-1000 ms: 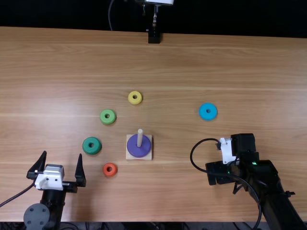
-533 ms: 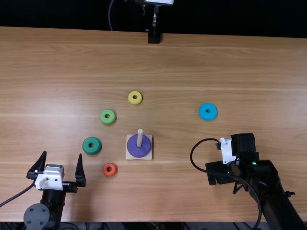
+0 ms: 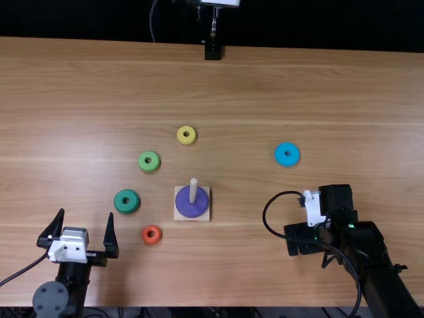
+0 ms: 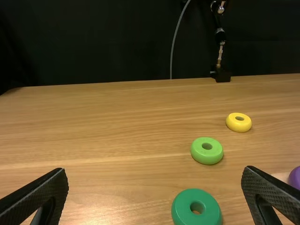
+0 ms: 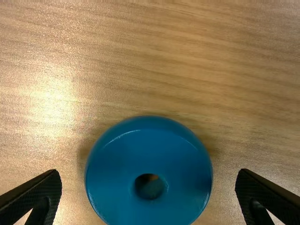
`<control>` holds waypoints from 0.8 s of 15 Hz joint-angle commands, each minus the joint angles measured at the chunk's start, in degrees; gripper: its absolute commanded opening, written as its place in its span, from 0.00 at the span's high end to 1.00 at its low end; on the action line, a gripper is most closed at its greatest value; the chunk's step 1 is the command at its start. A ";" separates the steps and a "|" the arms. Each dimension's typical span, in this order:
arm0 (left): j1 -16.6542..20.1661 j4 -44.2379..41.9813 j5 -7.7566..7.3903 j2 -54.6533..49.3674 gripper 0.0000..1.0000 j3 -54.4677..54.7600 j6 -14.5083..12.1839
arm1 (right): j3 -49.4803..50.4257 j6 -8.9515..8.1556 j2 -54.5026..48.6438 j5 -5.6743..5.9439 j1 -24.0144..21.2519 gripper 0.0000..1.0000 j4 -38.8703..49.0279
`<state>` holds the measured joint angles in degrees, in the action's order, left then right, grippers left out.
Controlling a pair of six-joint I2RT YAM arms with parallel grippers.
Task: Build the Hanoi tower: stack the rings onto the peg from bottom to top in this color order: purple, dark blue, light blue, dark green, light green, yellow, orange.
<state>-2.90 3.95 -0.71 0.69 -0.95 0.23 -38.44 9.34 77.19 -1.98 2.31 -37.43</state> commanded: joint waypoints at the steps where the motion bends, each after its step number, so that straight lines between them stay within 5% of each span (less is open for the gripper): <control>1: 0.17 1.33 -0.98 -0.69 0.00 0.95 -0.23 | 1.43 0.36 -0.81 -0.66 -0.72 0.00 0.24; 8: 0.17 1.33 -0.98 -0.69 0.00 0.95 -0.23 | 1.96 0.46 -0.28 -0.55 -0.64 0.00 0.35; 9: 0.17 1.33 -0.98 -0.69 0.00 0.95 -0.23 | 2.05 0.36 -0.28 -0.66 -0.64 0.25 0.45; 10: 0.17 1.33 -0.98 -0.69 0.00 0.95 -0.23 | 2.22 0.25 -0.28 -1.08 -0.64 0.74 1.51; 11: 0.17 1.33 -0.98 -0.69 0.00 0.95 -0.23 | 2.31 0.15 -0.37 -1.82 -0.64 0.98 2.99; 12: 0.17 1.33 -0.98 -0.69 0.00 0.95 -0.23 | 2.31 0.15 -0.28 -2.45 -0.64 1.00 3.09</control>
<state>-2.90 3.97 -0.71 0.67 -0.95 0.23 -37.04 9.28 77.21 -3.01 2.31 -34.57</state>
